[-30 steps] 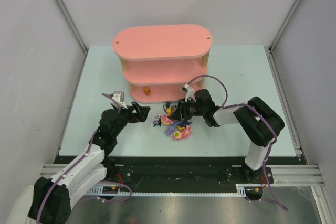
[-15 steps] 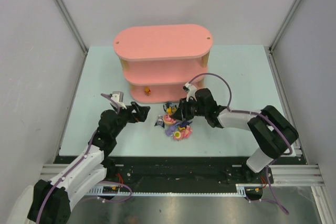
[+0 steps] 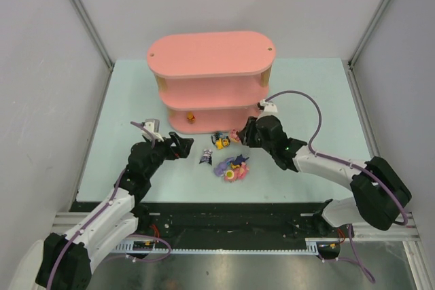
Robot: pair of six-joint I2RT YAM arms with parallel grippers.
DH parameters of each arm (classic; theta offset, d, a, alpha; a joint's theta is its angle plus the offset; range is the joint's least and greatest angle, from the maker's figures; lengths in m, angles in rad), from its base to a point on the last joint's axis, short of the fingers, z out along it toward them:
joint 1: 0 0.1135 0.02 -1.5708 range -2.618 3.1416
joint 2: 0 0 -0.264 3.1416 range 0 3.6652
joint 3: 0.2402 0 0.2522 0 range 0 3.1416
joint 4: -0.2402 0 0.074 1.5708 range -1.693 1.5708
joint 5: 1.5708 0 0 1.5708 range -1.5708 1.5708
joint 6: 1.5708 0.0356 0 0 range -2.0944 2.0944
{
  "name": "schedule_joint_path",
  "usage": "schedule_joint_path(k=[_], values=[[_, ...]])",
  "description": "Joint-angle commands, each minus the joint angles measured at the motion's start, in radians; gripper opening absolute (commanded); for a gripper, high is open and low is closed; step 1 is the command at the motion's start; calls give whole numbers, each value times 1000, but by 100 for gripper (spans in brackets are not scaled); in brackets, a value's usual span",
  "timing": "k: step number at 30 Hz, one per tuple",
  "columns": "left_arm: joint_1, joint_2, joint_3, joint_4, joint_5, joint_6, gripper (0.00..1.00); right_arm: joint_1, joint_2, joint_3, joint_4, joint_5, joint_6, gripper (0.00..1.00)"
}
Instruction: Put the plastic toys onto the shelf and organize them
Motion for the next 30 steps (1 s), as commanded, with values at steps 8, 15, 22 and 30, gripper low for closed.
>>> schedule_joint_path(k=[8,15,22,30], values=[[-6,-16,17,-2,-19,-32,100,-7,-100,40,-84,412,304,0],[-6,-24,14,-10,-16,-38,100,-1,-21,80,-119,492,475,0],[-6,-52,17,-39,-33,-32,100,25,81,177,-191,598,614,0],[-6,-55,21,-51,-53,-38,100,71,200,315,-334,681,778,0]])
